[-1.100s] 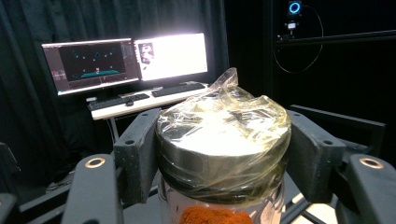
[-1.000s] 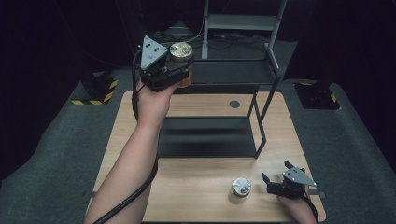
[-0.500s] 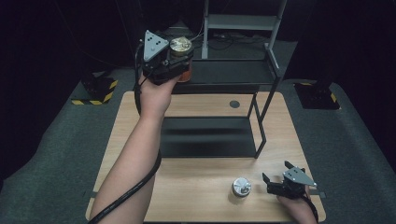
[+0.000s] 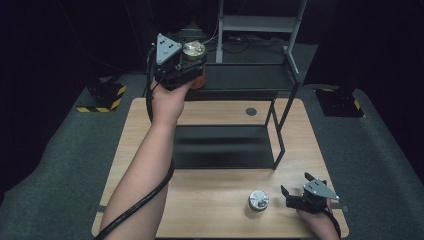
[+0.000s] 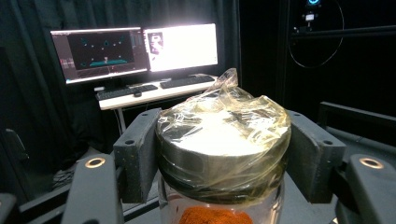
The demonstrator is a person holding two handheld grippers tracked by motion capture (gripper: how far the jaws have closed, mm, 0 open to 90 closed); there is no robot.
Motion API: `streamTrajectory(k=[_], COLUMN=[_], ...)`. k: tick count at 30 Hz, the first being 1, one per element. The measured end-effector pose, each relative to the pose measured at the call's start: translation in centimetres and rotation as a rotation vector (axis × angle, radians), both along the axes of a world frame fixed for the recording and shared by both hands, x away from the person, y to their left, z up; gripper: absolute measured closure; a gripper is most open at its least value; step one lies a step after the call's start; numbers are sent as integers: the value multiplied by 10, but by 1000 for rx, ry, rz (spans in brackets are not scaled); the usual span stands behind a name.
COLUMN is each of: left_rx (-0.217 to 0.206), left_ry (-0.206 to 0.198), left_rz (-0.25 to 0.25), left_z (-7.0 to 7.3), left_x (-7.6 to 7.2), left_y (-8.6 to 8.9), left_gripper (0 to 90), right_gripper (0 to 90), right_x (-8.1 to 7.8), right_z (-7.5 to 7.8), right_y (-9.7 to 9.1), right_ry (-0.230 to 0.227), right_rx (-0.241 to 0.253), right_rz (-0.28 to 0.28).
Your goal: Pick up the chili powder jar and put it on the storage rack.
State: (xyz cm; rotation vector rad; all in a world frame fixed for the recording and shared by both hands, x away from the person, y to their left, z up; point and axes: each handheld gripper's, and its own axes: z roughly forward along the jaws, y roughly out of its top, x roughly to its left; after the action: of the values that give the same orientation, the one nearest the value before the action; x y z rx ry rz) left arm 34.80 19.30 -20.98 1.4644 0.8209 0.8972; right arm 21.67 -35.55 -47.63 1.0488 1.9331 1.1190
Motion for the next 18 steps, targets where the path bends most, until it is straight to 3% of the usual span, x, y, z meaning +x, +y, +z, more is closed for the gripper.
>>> streamTrajectory(k=[18], left_rx=[-28], left_ry=[26], left_rz=[0], left_z=[-6], left_x=[6], left_y=[2], left_gripper=[345], right_gripper=[0], right_x=[0], right_z=[0], right_y=[0], right_ry=[-2], right_rx=[2], right_rz=[1])
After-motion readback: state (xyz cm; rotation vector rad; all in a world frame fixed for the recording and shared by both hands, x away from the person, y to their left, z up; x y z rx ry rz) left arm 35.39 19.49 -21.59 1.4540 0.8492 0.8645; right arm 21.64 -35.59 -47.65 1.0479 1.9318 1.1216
